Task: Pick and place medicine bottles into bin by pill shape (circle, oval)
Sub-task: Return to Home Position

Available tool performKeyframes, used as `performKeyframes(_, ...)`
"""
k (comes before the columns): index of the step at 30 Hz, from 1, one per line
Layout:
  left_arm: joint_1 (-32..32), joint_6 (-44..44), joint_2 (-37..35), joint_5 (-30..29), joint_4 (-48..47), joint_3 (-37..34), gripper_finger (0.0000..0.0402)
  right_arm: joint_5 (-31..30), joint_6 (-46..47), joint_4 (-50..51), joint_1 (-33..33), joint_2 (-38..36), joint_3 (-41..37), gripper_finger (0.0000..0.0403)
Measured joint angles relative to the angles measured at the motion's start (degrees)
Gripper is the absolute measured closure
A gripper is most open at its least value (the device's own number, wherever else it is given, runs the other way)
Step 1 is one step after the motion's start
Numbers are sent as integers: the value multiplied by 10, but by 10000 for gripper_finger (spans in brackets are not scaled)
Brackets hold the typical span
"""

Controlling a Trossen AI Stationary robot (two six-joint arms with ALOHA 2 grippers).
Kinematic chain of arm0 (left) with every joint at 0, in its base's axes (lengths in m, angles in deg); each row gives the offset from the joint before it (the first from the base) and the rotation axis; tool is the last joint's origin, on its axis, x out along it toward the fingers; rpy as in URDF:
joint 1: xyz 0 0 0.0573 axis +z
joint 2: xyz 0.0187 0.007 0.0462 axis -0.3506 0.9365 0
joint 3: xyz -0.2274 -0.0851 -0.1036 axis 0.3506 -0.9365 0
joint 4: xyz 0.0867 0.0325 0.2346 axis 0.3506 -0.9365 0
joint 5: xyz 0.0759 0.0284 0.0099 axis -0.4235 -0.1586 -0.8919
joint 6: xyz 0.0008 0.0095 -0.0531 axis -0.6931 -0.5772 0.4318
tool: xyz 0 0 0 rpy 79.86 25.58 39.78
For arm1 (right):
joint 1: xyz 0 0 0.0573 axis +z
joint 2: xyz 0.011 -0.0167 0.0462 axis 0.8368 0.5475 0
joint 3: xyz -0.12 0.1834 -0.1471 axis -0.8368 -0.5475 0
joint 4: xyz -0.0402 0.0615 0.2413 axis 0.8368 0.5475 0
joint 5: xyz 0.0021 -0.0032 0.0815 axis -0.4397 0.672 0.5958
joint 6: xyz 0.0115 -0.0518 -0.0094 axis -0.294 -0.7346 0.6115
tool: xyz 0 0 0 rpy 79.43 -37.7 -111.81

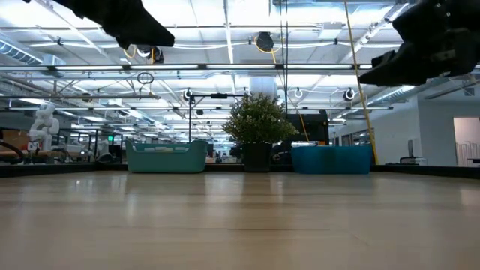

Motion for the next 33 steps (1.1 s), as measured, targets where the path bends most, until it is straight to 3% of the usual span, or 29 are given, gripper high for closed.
performKeyframes(8, -3, -12, 0, 23, 27, -14, 397, 15, 11, -8, 0, -20, -34, 402)
performKeyframes(14, -1, -43, 0, 38, 127, -61, 386, 45, 14, -37, 0, -30, -64, 402)
performKeyframes(19, 13, -62, 0, 97, 172, -85, 397, 59, 11, -81, 0, -32, -96, 402)
performKeyframes(28, 28, -72, -1, 112, 178, -88, 392, 75, 3, -78, 0, -47, -105, 403)
performKeyframes(33, 28, -74, -6, 112, 176, -88, 396, 55, 6, -45, 0, -87, -105, 403)
